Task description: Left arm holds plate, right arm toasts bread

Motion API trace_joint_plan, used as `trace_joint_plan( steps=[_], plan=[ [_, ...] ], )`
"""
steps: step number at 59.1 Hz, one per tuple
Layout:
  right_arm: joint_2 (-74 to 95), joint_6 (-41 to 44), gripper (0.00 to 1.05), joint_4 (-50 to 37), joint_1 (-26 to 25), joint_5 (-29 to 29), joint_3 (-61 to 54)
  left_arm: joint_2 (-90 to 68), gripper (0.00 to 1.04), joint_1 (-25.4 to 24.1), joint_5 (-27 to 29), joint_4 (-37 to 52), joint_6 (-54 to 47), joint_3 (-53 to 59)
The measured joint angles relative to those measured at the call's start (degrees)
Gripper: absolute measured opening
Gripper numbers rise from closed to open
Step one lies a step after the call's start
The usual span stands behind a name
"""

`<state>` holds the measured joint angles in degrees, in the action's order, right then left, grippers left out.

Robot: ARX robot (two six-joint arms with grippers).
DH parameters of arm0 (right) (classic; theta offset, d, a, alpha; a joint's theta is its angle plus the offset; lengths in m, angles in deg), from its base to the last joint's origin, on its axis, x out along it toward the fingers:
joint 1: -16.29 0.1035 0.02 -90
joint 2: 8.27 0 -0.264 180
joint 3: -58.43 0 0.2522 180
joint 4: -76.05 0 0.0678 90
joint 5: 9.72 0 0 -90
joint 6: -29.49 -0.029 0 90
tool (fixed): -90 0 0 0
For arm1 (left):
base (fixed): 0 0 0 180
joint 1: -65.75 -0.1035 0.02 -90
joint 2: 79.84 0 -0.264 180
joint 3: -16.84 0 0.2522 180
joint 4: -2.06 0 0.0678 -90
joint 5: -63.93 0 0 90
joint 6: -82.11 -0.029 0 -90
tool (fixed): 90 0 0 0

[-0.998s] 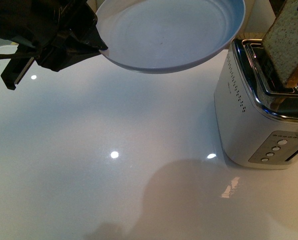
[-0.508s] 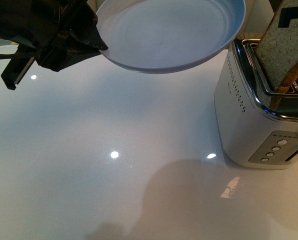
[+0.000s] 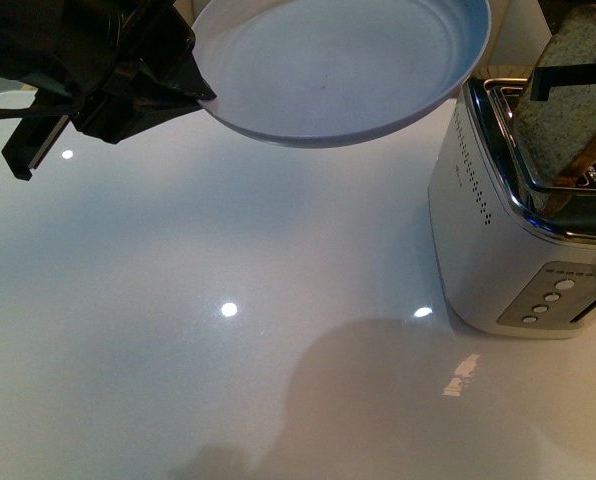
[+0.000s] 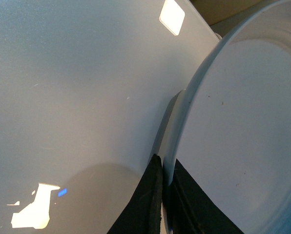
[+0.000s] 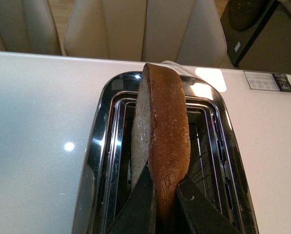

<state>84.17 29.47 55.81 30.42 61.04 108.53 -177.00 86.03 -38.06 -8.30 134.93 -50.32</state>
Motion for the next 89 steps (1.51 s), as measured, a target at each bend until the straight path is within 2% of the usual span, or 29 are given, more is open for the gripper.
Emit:
trace_joint_plan(
  steps=[2, 10, 19, 20, 30, 32, 34, 41, 45, 47, 57, 66, 89],
  plan=[
    [0.2, -0.09, 0.06, -0.04, -0.02, 0.11, -0.09, 0.0, 0.03, 0.0, -0.02, 0.0, 0.0, 0.0],
    [0.96, -0.39, 0.28, -0.11, -0.15, 0.42, -0.79, 0.0, 0.03, 0.0, 0.0, 0.0, 0.0, 0.0],
    [-0.37, -0.52, 0.56, -0.61, -0.7, 0.44, -2.49, 0.02, 0.03, 0.0, -0.02, 0.0, 0.0, 0.0],
    [-1.25, -0.59, 0.61, -0.61, -0.92, 0.48, -3.02, 0.02, 0.03, 0.0, -0.02, 0.0, 0.0, 0.0],
    [-9.31, -0.44, 0.85, 0.76, -2.78, 0.79, -6.88, 0.02, 0.03, 0.0, -0.02, 0.0, 0.0, 0.0],
    [-13.88, -0.11, 0.94, 2.03, -3.98, 1.16, -8.63, 0.02, 0.03, 0.0, 0.0, 0.0, 0.0, 0.0],
    [-17.97, 0.39, 0.97, 3.41, -5.25, 1.42, -10.01, 0.02, 0.03, 0.0, -0.02, 0.0, 0.0, 0.0],
    [-35.15, 4.11, 0.95, 9.14, -13.27, 4.74, -15.28, 0.02, 0.03, 0.0, 0.0, 0.0, 0.0, 0.0],
    [-38.47, 2.03, 0.8, -1.55, -14.27, 16.09, -19.69, 0.02, 0.03, 0.0, 0.02, 0.0, 0.0, 0.0],
    [-39.71, 1.53, 0.72, -3.78, -13.92, 19.21, -21.57, 0.04, 0.03, 0.13, -0.07, 0.0, 0.0, 0.0],
    [-46.51, 0.76, 0.29, -2.93, -14.1, 19.26, -27.8, 0.09, 0.03, -0.07, -0.04, 0.0, 0.02, 0.0],
    [-51.1, 0.66, 0.03, -0.72, -14.12, 19.21, -30.32, 0.09, 0.03, 0.04, -0.02, 0.0, 0.02, 0.0],
    [-62.4, 0.46, 0.02, 6.84, -14.12, 19.26, -34.01, 0.09, 0.03, 0.04, -0.04, 0.0, 0.02, 0.0]
  ],
)
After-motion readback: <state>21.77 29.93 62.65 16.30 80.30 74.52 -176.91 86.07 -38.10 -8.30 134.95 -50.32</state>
